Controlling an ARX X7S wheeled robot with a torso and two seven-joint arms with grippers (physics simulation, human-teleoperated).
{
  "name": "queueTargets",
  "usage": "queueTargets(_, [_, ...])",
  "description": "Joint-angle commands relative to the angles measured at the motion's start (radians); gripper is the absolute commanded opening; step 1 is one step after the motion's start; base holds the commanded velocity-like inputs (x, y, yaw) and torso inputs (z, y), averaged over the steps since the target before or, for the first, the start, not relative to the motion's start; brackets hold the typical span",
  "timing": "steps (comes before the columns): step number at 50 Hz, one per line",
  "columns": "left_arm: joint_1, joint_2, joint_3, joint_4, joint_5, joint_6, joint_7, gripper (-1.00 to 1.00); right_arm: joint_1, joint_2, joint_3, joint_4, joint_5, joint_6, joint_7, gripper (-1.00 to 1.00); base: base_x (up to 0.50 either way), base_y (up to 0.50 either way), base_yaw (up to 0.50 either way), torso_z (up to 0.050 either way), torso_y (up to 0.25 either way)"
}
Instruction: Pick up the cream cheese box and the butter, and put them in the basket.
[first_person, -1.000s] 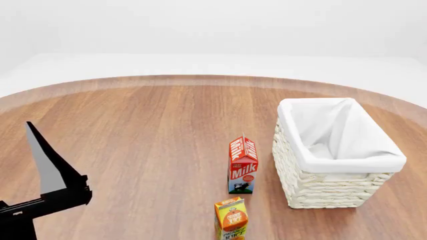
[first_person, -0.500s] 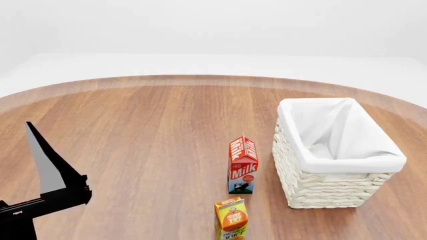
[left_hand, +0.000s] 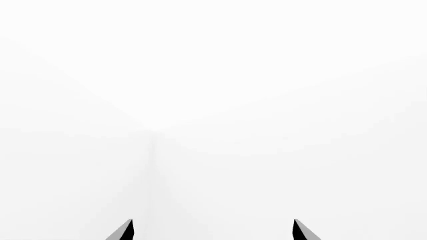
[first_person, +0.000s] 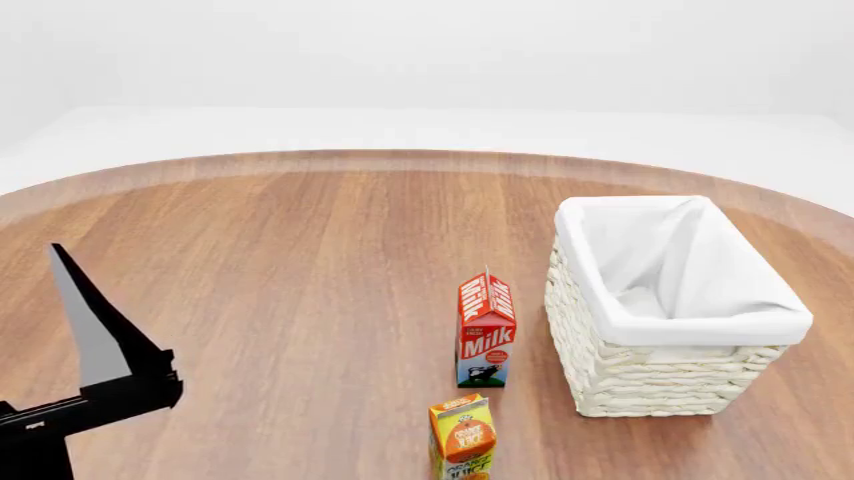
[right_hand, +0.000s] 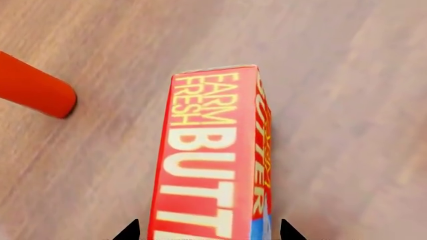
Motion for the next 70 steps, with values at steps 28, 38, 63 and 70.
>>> queueTargets(28, [0.003, -0.005, -0.005, 0.001, -0.006, 0.003, -0.006, 1.00, -0.008, -0.037, -0.037, 0.102, -0.078, 0.019, -0.042, -1.00, 0.00, 0.00, 0.00, 0.000, 0.000])
queueTargets(38, [0.004, -0.007, -0.008, 0.005, -0.009, 0.000, -0.007, 1.00, 0.003, -0.032, -0.037, 0.062, -0.085, 0.029, -0.006, -1.00, 0.00, 0.00, 0.00, 0.000, 0.000])
queueTargets(63, [0.007, -0.011, -0.017, 0.012, -0.015, -0.002, -0.011, 1.00, 0.206, 0.111, 0.058, -0.502, -0.170, 0.046, 0.304, -1.00, 0.00, 0.00, 0.00, 0.000, 0.000])
queueTargets(70, [0.009, -0.012, -0.020, 0.017, -0.015, -0.004, -0.013, 1.00, 0.230, 0.111, 0.062, -0.564, -0.173, 0.064, 0.349, -1.00, 0.00, 0.00, 0.00, 0.000, 0.001])
